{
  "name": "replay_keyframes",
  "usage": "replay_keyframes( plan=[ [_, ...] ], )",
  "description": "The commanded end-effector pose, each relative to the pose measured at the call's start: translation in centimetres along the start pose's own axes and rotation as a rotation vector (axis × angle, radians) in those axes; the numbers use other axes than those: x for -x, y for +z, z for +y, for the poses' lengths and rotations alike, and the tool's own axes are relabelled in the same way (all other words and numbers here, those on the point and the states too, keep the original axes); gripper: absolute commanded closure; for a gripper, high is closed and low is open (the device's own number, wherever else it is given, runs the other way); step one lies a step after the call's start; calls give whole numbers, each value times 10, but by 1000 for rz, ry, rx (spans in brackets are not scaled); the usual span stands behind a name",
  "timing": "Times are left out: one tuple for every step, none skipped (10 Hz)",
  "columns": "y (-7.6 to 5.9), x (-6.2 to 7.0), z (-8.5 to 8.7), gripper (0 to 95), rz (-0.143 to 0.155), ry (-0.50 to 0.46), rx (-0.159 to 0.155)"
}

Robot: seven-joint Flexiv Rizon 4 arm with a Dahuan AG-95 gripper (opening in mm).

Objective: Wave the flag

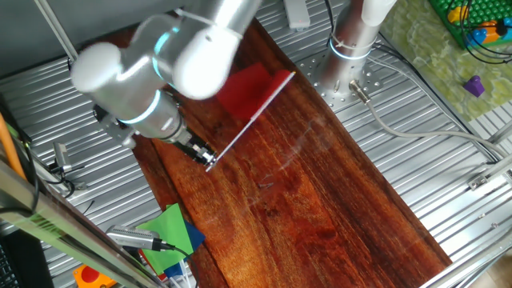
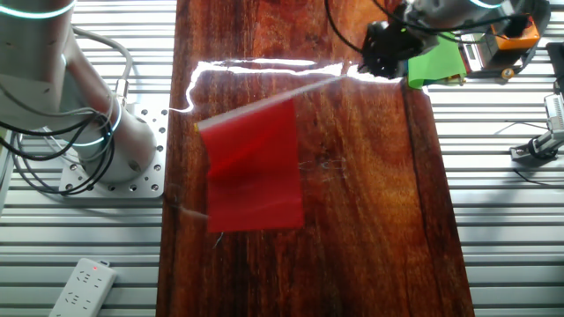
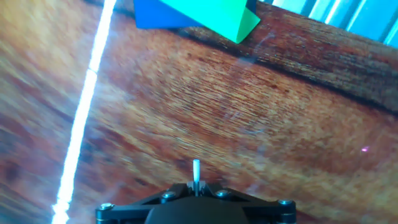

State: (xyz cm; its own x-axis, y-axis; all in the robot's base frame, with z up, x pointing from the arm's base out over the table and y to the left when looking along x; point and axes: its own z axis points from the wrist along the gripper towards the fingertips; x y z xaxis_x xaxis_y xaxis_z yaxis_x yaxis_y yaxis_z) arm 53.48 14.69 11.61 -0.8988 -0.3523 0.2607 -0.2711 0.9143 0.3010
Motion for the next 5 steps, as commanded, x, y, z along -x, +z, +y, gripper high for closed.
replay_keyframes(
  plan=[
    [-25, 15, 33, 950, -60, 216, 49],
    [-29, 19, 41, 950, -69, 260, 53],
    [-28, 19, 46, 950, -74, 277, 62],
    [-28, 20, 49, 950, -77, 272, 57],
    [-28, 19, 48, 950, -65, 245, 50]
  ],
)
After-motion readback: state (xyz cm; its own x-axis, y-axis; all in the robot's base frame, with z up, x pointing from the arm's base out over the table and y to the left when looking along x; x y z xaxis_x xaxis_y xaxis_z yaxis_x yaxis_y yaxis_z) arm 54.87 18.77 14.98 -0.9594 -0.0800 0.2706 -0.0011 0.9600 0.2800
